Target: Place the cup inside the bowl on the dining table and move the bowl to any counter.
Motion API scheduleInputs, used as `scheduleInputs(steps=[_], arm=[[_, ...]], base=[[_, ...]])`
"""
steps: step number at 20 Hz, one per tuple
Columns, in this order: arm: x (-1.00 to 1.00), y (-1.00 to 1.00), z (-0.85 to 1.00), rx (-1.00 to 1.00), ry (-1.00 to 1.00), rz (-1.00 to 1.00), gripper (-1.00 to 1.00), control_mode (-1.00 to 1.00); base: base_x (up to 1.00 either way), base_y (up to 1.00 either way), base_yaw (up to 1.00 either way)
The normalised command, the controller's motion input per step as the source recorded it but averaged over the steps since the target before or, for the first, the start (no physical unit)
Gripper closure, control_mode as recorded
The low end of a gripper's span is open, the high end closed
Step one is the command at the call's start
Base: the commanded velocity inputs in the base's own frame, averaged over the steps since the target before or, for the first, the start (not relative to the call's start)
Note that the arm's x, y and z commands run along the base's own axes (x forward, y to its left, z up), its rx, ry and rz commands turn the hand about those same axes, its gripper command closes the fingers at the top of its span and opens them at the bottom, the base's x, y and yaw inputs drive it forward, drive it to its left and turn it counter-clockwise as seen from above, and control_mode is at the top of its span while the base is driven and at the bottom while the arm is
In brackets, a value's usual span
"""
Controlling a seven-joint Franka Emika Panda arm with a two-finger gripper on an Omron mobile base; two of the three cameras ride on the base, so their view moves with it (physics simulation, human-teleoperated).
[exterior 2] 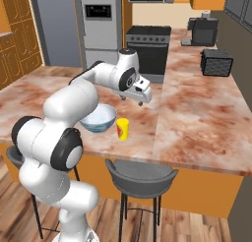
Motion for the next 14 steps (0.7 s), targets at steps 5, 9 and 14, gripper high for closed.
scheduleInputs(steps=[5, 9, 14], arm=[[0.11, 0.0, 0.0, 0.02, 0.0, 0.0, -1.0, -1.0], [0.01, 0.13, 0.0, 0.05, 0.01, 0.0, -1.0, -1.0], [0.0, 0.29, 0.0, 0.05, 0.02, 0.0, -1.0, -1.0]], base=[[0.0, 0.0, 0.0], [0.0, 0.0, 0.0], [0.0, 0.0, 0.0]])
